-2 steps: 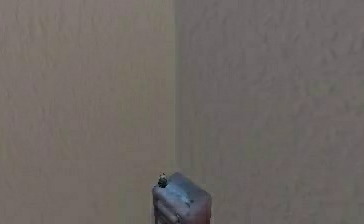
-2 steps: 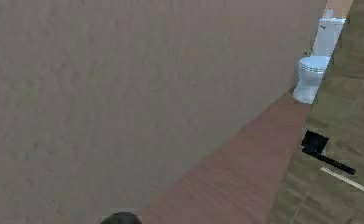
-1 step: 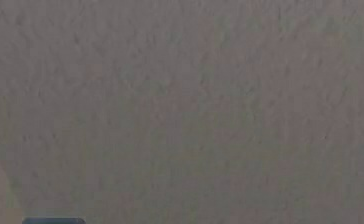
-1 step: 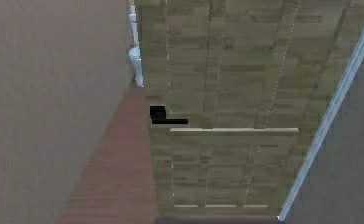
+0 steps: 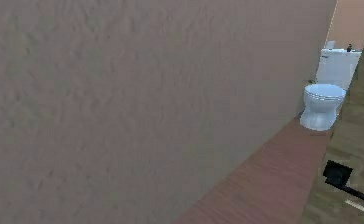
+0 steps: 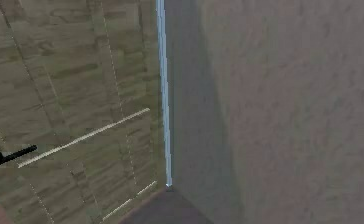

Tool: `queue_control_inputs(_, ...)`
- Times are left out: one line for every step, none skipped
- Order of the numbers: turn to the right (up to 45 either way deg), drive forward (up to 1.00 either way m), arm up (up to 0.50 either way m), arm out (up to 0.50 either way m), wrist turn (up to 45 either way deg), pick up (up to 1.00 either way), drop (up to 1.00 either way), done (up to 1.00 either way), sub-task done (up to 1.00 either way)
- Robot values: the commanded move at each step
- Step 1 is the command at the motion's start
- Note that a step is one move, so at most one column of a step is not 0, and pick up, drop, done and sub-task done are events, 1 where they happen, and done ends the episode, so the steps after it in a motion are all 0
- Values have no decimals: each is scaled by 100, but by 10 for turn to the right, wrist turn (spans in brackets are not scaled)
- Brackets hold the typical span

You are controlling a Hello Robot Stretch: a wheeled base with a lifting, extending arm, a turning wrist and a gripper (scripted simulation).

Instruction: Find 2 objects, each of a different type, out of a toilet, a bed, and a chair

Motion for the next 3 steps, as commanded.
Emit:
queue_control_inputs(120,0,0,0,0,0,0,0,0)
queue_control_inputs(0,100,0,0,0,0,0,0,0)
queue_control_inputs(60,0,0,0,0,0,0,0,0)
